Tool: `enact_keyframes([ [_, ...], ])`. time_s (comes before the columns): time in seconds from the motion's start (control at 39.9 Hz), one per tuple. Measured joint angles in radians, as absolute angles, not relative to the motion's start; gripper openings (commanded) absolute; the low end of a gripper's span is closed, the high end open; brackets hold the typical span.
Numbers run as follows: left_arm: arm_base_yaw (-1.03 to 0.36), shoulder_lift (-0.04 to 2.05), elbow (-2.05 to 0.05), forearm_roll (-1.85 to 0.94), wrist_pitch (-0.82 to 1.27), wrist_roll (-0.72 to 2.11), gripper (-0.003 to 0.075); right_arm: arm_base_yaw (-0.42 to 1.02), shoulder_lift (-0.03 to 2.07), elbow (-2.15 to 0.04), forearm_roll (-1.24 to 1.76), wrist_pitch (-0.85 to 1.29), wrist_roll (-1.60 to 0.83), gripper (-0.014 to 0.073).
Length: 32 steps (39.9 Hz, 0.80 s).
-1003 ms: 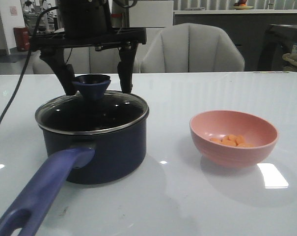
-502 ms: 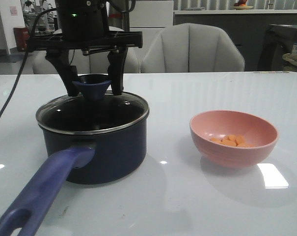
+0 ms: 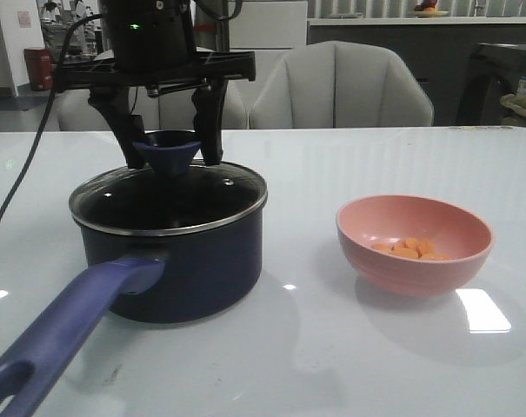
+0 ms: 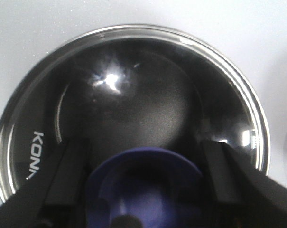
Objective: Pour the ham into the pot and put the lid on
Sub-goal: 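Lift the glass lid off the pot and set it beside the pot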
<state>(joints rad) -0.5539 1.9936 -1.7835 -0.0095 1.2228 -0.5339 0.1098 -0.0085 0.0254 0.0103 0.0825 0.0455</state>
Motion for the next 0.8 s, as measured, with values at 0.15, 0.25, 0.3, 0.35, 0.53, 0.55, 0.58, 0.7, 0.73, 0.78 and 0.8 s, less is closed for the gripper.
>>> enact_keyframes([
  [0.15, -0.554, 1.992, -1.783, -0.009, 1.221, -0.532, 0.0113, 0.11, -0.009, 0.025, 0.01, 0.082, 0.045, 0.0157],
  [0.25, -0.552, 1.988, -1.783, -0.013, 1.221, -0.522, 0.0113, 0.11, -0.009, 0.025, 0.01, 0.082, 0.045, 0.0157],
  [0.3, -0.548, 1.986, -1.783, -0.014, 1.219, -0.515, 0.0113, 0.11, -0.009, 0.025, 0.01, 0.082, 0.045, 0.0157],
  [0.35, -0.543, 1.981, -1.783, -0.017, 1.219, -0.513, 0.0113, 0.11, -0.009, 0.025, 0.01, 0.082, 0.045, 0.0157],
  [0.53, -0.518, 1.946, -1.78, -0.026, 1.235, -0.495, 0.0113, 0.11, -0.009, 0.025, 0.01, 0.082, 0.045, 0.0157],
  [0.55, -0.513, 1.939, -1.78, -0.026, 1.237, -0.492, 0.0113, 0.11, -0.009, 0.025, 0.01, 0.082, 0.045, 0.0157],
  [0.58, -0.508, 1.932, -1.78, -0.026, 1.239, -0.488, 0.0113, 0.11, -0.009, 0.025, 0.01, 0.082, 0.045, 0.0157],
  [0.7, -0.489, 1.908, -1.78, -0.026, 1.239, -0.457, 0.0113, 0.11, -0.009, 0.025, 0.01, 0.082, 0.045, 0.0157],
  [0.73, -0.484, 1.906, -1.78, -0.026, 1.239, -0.448, 0.0113, 0.11, -0.009, 0.025, 0.01, 0.082, 0.045, 0.0157],
  [0.78, -0.474, 1.903, -1.78, -0.03, 1.239, -0.429, 0.0113, 0.11, -0.009, 0.025, 0.01, 0.082, 0.045, 0.0157],
  [0.8, -0.467, 1.901, -1.78, -0.032, 1.239, -0.419, 0.0113, 0.11, -0.009, 0.025, 0.01, 0.082, 0.045, 0.0157],
])
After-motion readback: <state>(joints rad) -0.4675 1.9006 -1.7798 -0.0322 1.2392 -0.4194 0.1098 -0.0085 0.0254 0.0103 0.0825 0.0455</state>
